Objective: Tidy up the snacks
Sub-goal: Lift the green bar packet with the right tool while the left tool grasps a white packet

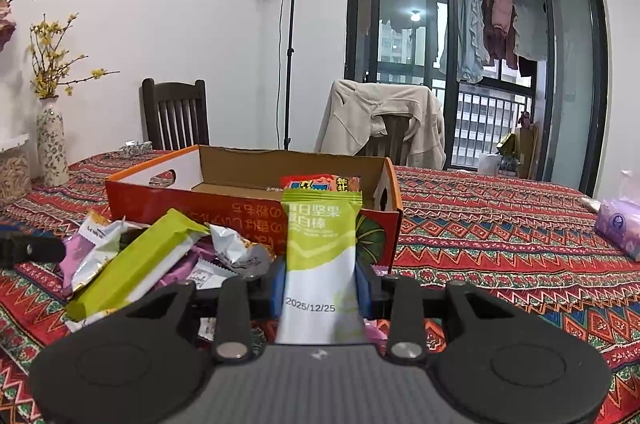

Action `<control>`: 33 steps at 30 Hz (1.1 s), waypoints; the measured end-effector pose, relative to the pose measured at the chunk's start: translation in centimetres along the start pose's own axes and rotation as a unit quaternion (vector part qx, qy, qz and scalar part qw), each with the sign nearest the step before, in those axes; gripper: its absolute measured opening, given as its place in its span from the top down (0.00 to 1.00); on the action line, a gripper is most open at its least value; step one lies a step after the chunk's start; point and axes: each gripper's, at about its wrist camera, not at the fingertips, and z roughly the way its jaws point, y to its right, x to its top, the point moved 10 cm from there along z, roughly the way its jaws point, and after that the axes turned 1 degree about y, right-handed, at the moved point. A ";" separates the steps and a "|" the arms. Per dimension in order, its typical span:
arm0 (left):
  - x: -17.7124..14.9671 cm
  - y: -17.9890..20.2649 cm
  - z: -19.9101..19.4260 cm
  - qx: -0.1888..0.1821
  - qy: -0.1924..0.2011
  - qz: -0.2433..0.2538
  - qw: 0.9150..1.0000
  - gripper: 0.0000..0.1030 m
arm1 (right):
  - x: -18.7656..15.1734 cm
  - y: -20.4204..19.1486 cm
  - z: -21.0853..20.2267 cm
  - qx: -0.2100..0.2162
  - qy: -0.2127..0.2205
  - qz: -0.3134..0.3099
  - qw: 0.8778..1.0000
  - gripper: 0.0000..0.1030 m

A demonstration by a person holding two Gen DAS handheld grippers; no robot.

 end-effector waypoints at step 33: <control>-0.1 -1.6 2.4 -0.057 -0.058 -0.110 0.991 0.56 | 0.3 0.6 -1.0 0.007 0.021 0.018 1.000 0.66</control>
